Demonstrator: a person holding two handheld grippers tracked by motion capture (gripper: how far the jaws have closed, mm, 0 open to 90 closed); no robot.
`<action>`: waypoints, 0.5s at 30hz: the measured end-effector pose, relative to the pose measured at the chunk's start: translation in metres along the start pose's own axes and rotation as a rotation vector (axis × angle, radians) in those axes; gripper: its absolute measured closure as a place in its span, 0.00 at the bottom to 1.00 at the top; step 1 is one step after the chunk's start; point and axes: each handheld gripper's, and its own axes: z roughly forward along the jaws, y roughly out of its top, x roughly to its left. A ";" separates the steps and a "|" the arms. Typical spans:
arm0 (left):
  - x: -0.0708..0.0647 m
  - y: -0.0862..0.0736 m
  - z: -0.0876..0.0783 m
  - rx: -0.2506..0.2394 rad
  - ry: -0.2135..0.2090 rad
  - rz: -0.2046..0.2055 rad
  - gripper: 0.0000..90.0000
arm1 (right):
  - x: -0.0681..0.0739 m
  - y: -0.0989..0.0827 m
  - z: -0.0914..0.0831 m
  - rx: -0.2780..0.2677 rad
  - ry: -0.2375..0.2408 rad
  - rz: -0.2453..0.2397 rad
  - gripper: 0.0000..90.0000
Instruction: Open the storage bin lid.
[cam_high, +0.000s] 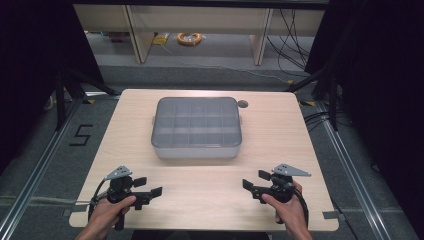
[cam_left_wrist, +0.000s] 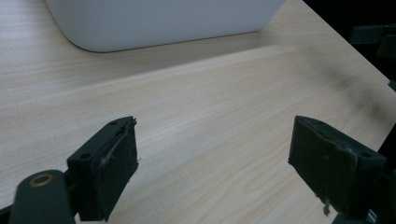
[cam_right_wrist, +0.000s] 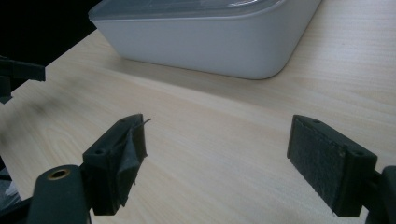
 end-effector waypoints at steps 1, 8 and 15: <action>0.001 0.001 0.000 0.004 0.007 0.004 0.16 | 0.000 0.002 0.001 0.004 0.015 0.007 0.23; 0.005 0.009 0.002 -0.014 0.010 -0.003 0.16 | -0.004 0.014 0.007 -0.006 0.024 0.021 0.23; 0.014 0.019 0.005 -0.005 0.012 -0.018 0.16 | -0.011 0.026 0.010 -0.002 0.014 0.017 0.23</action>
